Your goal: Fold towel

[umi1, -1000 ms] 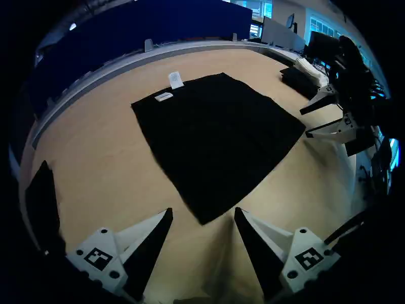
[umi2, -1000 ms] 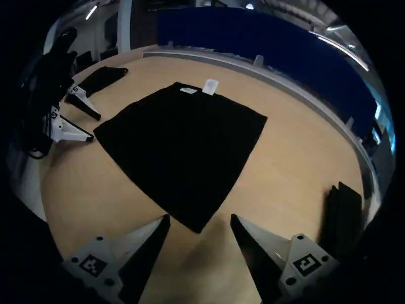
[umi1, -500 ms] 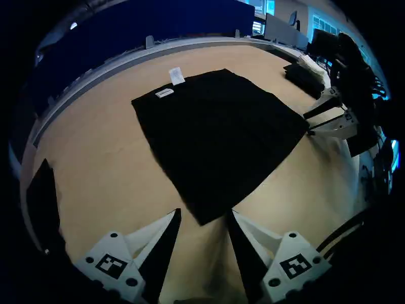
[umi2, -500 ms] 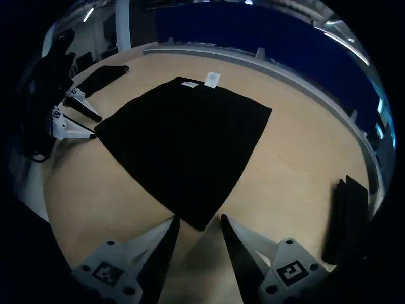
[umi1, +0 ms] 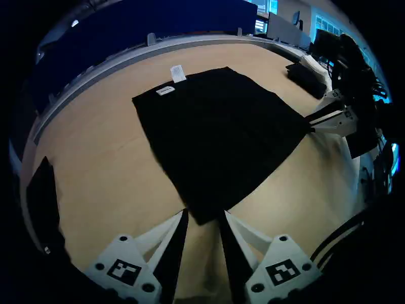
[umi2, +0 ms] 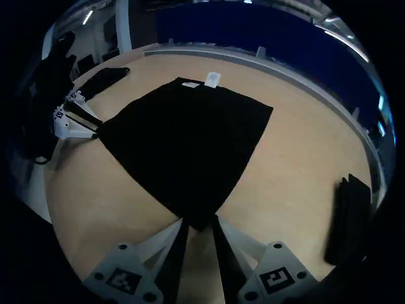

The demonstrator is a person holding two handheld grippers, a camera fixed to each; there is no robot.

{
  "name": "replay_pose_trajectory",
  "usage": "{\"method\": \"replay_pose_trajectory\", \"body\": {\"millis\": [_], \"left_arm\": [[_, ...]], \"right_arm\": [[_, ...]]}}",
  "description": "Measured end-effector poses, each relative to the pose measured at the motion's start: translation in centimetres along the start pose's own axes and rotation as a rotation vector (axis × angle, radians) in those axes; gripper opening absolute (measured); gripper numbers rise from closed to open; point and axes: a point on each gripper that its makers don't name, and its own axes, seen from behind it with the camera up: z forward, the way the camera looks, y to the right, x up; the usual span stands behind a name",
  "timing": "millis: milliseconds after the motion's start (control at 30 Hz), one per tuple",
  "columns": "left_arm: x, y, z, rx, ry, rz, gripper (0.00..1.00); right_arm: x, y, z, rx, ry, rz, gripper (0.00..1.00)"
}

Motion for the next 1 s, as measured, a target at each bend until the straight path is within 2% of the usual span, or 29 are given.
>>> {"method": "replay_pose_trajectory", "body": {"millis": [167,433,700,1000], "left_arm": [[-0.1,0.0,-0.1,0.010,-0.003,-0.012,0.23],[-0.2,0.5,-0.3,-0.006,-0.010,-0.037,0.13],[0.2,0.6,-0.6,-0.006,0.002,-0.056,0.12],[1.3,0.6,-2.5,-0.019,0.030,-0.111,0.12]], "right_arm": [[0.0,0.1,-0.1,-0.004,0.001,0.010,0.23],[0.1,0.1,-0.1,-0.002,0.004,0.026,0.16],[0.7,0.1,-0.8,-0.006,0.024,0.036,0.16],[2.4,0.1,-2.4,-0.007,0.062,0.037,0.16]]}}
